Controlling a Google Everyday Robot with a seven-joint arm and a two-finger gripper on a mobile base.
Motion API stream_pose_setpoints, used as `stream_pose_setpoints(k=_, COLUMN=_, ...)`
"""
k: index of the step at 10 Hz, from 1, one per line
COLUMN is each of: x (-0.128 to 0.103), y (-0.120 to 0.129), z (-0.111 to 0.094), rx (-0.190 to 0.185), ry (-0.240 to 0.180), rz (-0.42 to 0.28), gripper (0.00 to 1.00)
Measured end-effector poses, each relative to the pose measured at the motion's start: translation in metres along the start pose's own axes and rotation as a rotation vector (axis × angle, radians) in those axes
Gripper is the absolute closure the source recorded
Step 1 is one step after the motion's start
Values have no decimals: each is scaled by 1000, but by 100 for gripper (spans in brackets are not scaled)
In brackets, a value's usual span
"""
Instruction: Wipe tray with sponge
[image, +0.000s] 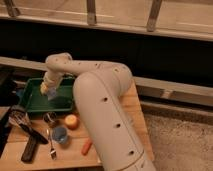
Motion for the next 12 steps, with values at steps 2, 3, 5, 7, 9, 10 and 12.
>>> stream_pose_setpoints(k=2, x=7, y=1, z=15, rx=-34, ry=-4, rz=11, gripper=100)
stream_pose_setpoints(k=3, x=9, y=4, z=18, rx=-43, ry=-1, rz=11, gripper=100)
stream_pose_setpoints(k=5, x=14, y=3, z=18, rx=-30, ry=10, rz=23, gripper=100)
stream_pose_setpoints(k=7, x=22, y=-6, z=13, rx=4, ry=21, rz=52, gripper=100)
stream_pose_setpoints(k=9, x=18, y=-19, z=8, rx=43, ry=21, rz=64, gripper=100)
stream_pose_setpoints(k=10, x=12, y=-26, z=9, rx=60, ry=24, rz=64, gripper=100)
stream_pose_setpoints(k=12, x=-2, y=-36, z=14, rx=74, ry=21, rz=58, gripper=100)
